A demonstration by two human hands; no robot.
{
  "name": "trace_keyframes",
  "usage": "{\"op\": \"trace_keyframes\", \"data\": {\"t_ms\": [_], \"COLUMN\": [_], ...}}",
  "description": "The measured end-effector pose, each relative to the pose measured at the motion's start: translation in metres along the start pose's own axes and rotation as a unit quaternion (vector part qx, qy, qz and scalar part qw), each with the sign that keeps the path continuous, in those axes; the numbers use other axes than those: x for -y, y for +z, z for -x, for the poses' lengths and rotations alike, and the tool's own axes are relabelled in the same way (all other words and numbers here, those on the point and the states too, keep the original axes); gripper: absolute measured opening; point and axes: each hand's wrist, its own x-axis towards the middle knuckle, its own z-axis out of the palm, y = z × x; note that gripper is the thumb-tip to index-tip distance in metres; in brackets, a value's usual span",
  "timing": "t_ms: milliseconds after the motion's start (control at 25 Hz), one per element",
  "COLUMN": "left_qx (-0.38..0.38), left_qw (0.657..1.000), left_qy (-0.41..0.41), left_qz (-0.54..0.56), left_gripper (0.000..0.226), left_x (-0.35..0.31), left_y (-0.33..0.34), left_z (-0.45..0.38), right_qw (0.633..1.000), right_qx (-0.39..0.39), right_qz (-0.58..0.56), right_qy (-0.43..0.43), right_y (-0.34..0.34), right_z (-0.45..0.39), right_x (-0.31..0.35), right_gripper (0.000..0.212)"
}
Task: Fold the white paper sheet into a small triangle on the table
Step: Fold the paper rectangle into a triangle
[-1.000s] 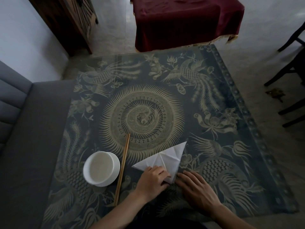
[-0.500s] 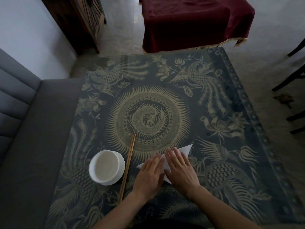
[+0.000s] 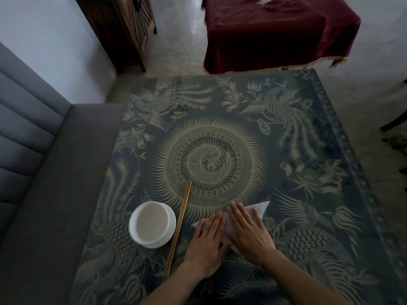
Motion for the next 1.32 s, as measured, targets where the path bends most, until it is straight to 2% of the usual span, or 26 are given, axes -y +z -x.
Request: {"op": "trace_keyframes", "data": {"t_ms": [280,400,480,600,680,760,1000,1320], "left_qx": [-0.004,-0.005,-0.001,-0.004,0.004,0.015,0.000,-0.035], "left_qw": [1.000,1.000,1.000,1.000,0.999,0.999,1.000,0.996], "left_qy": [-0.002,0.002,0.005,0.015,0.033,0.045,-0.018,-0.078], "left_qz": [0.005,-0.002,-0.003,0.008,0.001,-0.012,0.013,-0.027], "left_gripper": [0.066,0.066,0.066,0.065,0.064,0.066,0.070,0.070], "left_x": [0.010,0.012,0.011,-0.001,-0.011,-0.014,0.000,0.007], "left_y": [0.000,-0.002,-0.004,-0.008,-0.010,-0.008,0.003,0.004], "left_z": [0.009,0.010,0.010,-0.001,-0.009,-0.011,0.006,0.032], "right_qw": [0.982,0.971,0.974,0.993,0.998,0.998,0.994,0.990], "right_qx": [0.034,0.035,0.012,-0.030,-0.028,-0.002,0.037,0.044], "right_qz": [-0.015,-0.021,-0.037,-0.041,-0.042,-0.038,-0.041,-0.041], "right_qy": [0.185,0.236,0.224,0.103,0.040,0.053,0.095,0.129], "right_y": [0.009,0.004,-0.004,-0.011,-0.005,0.001,0.007,0.007], "right_z": [0.013,0.015,0.011,0.006,0.006,0.009,0.017,0.024], "right_x": [-0.054,-0.068,-0.060,-0.023,0.000,0.005,-0.021,-0.049], "right_gripper": [0.070,0.072,0.071,0.068,0.063,0.064,0.085,0.111]}}
